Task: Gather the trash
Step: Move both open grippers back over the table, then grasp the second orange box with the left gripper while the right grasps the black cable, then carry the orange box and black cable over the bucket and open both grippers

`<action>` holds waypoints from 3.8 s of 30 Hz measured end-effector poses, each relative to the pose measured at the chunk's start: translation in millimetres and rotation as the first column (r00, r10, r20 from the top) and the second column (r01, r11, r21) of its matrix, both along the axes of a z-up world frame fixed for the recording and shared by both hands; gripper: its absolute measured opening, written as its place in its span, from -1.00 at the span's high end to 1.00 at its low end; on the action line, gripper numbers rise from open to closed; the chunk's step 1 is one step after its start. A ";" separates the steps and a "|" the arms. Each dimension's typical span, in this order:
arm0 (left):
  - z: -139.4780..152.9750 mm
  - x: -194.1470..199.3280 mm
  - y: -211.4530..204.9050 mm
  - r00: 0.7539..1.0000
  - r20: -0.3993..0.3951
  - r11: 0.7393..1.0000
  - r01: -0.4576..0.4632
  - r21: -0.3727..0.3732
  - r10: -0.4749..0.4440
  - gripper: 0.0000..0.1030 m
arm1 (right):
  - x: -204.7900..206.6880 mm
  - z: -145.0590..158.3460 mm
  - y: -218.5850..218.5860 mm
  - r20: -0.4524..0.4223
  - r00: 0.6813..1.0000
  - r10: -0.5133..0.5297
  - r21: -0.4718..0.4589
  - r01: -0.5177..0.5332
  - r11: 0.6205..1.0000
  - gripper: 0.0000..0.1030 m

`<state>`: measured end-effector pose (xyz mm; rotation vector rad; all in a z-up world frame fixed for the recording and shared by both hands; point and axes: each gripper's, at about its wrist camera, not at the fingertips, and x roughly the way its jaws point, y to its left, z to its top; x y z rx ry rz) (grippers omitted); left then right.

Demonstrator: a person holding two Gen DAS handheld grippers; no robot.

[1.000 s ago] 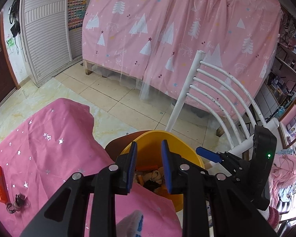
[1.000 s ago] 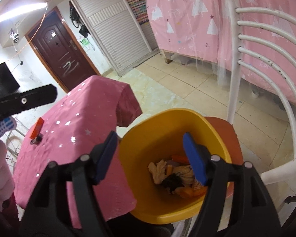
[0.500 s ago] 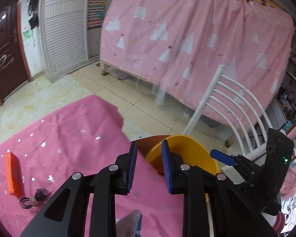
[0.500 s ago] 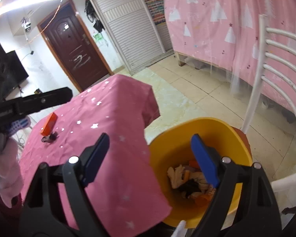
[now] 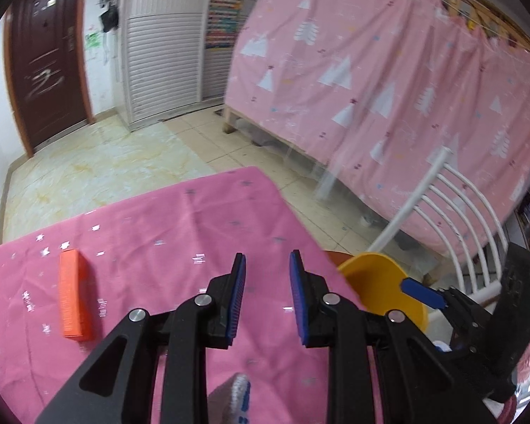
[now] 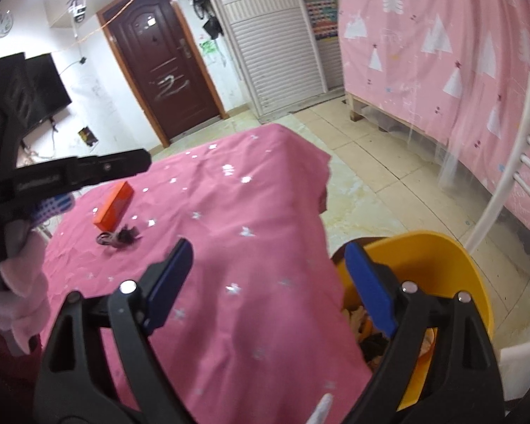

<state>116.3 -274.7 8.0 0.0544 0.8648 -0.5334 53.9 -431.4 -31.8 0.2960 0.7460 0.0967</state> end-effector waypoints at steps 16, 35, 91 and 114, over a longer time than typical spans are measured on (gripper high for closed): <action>-17.6 48.7 84.5 0.975 -0.047 0.976 -0.214 0.023 0.215 -0.14 | 20.7 8.0 60.7 -0.015 0.993 0.115 -0.055 -0.116 0.992 -0.69; -69.3 82.8 133.7 0.934 -0.145 0.941 -0.308 0.140 0.327 -0.04 | 37.9 8.6 121.8 -0.051 0.969 0.243 -0.101 -0.247 0.964 -0.73; -23.9 38.3 191.1 0.931 -0.080 0.934 -0.351 0.065 0.356 0.71 | 74.7 -8.7 215.4 -0.136 0.924 0.359 -0.246 -0.382 0.891 0.12; -15.6 27.2 102.1 0.967 -0.037 0.958 -0.243 0.152 0.251 0.71 | 49.2 12.7 99.7 0.008 0.984 0.180 -0.128 -0.178 0.976 0.11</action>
